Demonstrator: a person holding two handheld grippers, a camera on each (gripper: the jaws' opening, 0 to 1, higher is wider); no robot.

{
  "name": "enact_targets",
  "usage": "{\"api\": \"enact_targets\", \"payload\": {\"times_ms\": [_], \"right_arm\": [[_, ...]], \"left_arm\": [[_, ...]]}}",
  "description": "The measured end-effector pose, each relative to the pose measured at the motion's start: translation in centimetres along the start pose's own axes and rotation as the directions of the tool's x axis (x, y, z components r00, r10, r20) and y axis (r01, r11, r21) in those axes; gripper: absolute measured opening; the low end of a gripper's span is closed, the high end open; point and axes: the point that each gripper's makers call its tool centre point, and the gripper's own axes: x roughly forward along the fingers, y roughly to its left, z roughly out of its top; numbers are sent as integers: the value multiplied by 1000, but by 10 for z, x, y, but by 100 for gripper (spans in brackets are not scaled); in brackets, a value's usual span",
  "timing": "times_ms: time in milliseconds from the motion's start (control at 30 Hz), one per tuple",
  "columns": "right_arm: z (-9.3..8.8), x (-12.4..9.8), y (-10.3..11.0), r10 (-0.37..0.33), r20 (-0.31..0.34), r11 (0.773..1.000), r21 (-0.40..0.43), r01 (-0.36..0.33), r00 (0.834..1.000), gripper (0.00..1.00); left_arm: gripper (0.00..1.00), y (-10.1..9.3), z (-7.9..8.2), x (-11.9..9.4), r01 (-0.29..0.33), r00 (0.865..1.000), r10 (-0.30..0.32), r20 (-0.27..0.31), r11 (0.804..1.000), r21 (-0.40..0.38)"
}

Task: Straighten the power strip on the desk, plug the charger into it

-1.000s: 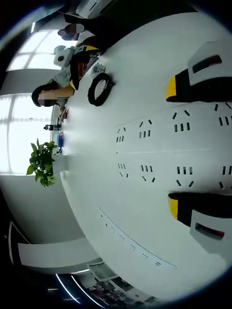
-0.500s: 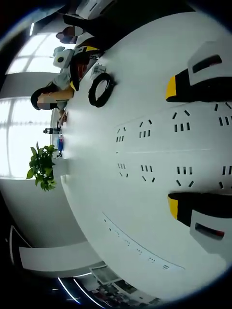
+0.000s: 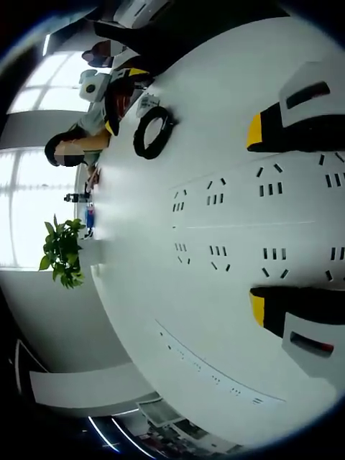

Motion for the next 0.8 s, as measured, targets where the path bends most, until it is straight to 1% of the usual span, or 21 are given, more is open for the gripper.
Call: {"api": "enact_targets", "payload": {"times_ms": [300, 367, 533, 800], "right_arm": [[-2, -3, -4, -8, 0, 1000, 6, 8, 1000, 93], [-3, -3, -5, -11, -1, 1000, 7, 11, 1000, 93], [-5, -4, -6, -12, -4, 1000, 11, 12, 1000, 93], [-5, -2, -5, -5, -5, 1000, 9, 5, 1000, 93]], "left_arm": [[77, 0, 8, 8, 23, 1000, -23, -1, 1000, 19], [77, -2, 9, 9, 25, 1000, -25, 1, 999, 27], [77, -7, 9, 9, 31, 1000, -31, 0, 999, 33], [77, -8, 9, 11, 37, 999, -37, -2, 999, 37]]}}
